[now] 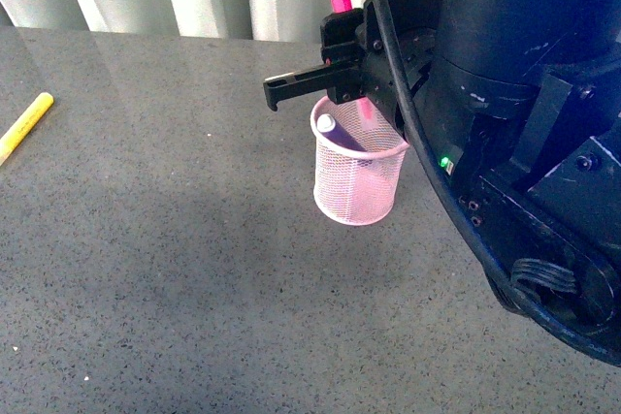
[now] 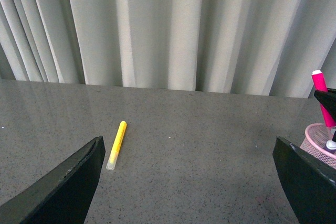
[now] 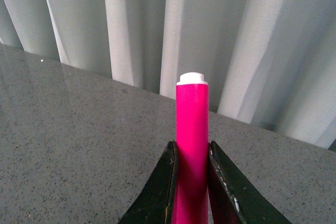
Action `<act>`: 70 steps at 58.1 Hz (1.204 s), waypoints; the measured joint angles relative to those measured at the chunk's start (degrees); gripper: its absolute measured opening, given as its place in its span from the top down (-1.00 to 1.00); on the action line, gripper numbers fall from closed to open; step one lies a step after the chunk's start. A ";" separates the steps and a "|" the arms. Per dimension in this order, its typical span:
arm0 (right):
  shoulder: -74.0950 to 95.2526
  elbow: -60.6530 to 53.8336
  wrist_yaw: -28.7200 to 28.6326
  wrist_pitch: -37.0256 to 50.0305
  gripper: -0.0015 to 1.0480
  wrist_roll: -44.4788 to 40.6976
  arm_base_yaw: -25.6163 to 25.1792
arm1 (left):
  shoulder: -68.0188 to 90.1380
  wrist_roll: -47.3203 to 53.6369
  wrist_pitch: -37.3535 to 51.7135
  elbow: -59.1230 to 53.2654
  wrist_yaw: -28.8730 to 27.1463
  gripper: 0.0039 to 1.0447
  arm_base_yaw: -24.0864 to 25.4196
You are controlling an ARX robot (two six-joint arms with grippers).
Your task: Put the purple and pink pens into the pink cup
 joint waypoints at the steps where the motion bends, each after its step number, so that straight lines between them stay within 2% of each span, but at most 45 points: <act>1: 0.00 0.00 -0.13 -0.17 0.76 -0.04 0.00 | 0.00 0.00 0.00 0.00 0.02 -0.88 0.00; 10: -0.02 -0.20 -0.15 -0.94 0.21 0.72 -0.07 | 0.00 0.00 0.00 0.02 0.00 -0.88 0.00; 32: -3.93 -1.31 1.14 -2.86 -0.89 2.21 -0.46 | 0.00 0.00 0.00 0.02 0.02 -0.88 0.00; 38: -7.72 -3.13 2.49 -5.55 -0.86 2.95 -0.85 | 0.00 0.00 0.00 0.00 0.02 -0.88 0.00; 42: -12.41 -4.90 4.24 -10.40 -0.87 4.76 -1.66 | 0.00 0.00 0.00 0.00 0.02 -0.88 0.00; 50: -23.80 -8.52 9.77 -25.86 -0.87 10.84 -4.61 | 0.00 0.00 0.00 0.00 0.02 -0.88 0.00; 59: -38.05 -13.92 10.88 -45.55 -0.87 17.11 -9.25 | 0.02 0.00 0.00 0.02 -0.02 -0.88 0.00; 65: -39.93 -14.27 10.88 -46.62 -0.87 18.49 -9.79 | 0.00 0.00 0.00 0.00 0.07 -0.88 0.00; 67: -39.04 -15.32 10.47 -42.84 -0.81 17.49 -9.86 | 0.02 0.00 0.00 0.02 0.07 -0.88 0.00; 70: -37.66 -19.30 9.11 -30.29 -0.65 13.31 -10.51 | 0.02 0.00 0.00 0.00 0.00 -0.88 0.00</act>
